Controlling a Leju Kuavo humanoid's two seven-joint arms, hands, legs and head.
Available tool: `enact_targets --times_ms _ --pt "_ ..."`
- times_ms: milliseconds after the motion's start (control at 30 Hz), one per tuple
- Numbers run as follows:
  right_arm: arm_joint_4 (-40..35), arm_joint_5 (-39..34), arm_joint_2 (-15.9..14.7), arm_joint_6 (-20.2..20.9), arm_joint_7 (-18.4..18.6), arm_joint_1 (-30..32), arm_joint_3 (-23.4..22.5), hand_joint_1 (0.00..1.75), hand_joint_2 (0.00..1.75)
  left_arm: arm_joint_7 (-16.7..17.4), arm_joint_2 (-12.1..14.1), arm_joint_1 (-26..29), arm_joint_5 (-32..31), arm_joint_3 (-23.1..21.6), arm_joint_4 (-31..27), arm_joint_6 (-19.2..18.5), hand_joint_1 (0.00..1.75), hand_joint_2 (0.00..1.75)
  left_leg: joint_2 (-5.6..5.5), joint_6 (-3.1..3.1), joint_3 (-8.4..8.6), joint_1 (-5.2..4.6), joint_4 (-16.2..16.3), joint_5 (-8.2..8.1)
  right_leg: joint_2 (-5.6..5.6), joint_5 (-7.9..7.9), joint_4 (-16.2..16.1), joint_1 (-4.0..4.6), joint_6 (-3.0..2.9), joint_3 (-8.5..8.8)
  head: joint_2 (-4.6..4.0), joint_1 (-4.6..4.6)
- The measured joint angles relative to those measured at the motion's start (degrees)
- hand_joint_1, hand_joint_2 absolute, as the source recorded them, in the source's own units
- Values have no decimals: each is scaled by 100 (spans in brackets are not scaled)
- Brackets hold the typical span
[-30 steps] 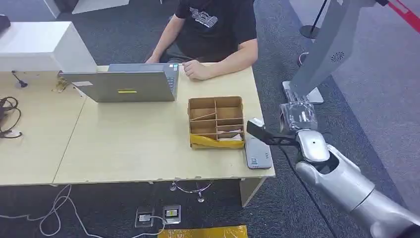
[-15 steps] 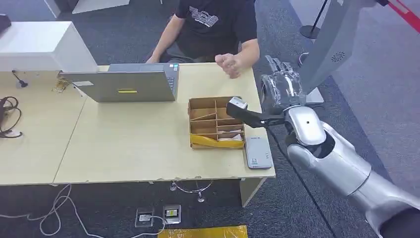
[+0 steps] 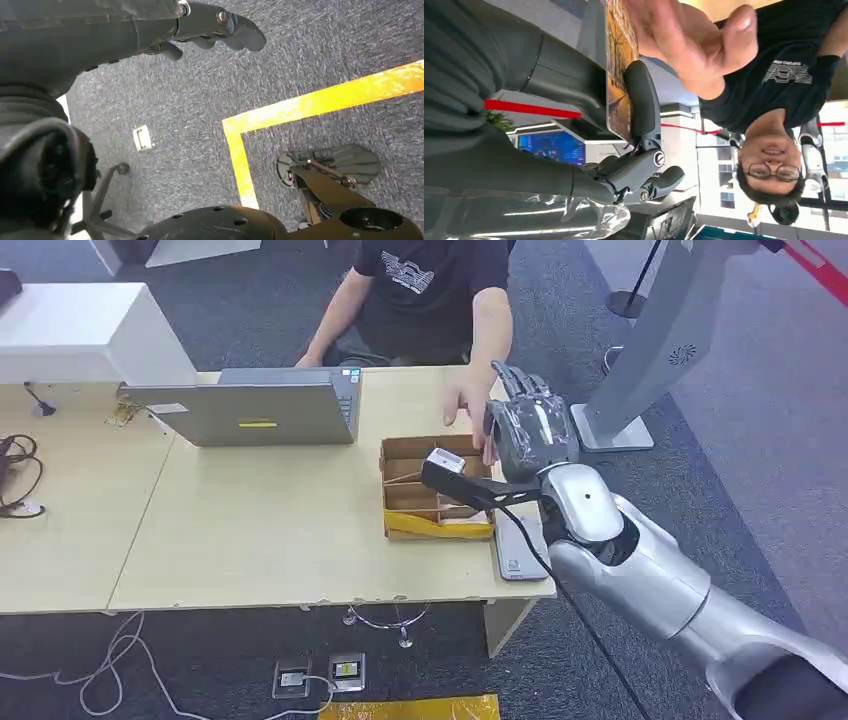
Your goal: Pass the card to the sensor for recognition and then transmit it.
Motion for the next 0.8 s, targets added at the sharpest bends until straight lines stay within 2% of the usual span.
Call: enact_targets --times_ms 133,167,200,233,267,300,800 --pt "2 0 -13 9 79 50 -2 175 175 2 2 1 -48 -2 0 -20 0 0 0 0 1 0 0 0 1 0 0 0 0 0 0 0" --pt "0 -2 -20 11 98 69 -6 154 175 2 0 1 -55 -2 2 -31 0 0 1 0 2 0 0 0 1 0 0 0 0 0 0 0" --pt "0 -9 -26 15 111 87 -9 115 175 2 0 1 -61 -2 4 -39 0 0 1 0 2 0 0 0 1 0 0 0 0 0 0 -2" --pt "2 -11 -28 24 122 106 -9 49 175 2 0 1 -70 -2 7 -44 0 0 1 0 2 0 0 0 1 0 0 0 0 0 0 0" --pt "2 -9 -28 35 129 121 -9 10 175 2 0 1 -74 -2 7 -52 0 0 1 0 1 0 0 0 1 0 0 1 0 -1 0 0" --pt "0 0 -31 42 136 140 -9 0 175 2 0 1 -81 -2 9 -59 0 0 1 0 1 0 0 0 1 0 0 1 0 -1 0 0" --pt "-9 291 -63 118 236 373 -48 0 175 2 2 0 -149 -2 74 -173 0 0 2 0 2 0 0 0 1 0 0 1 0 -1 0 0"
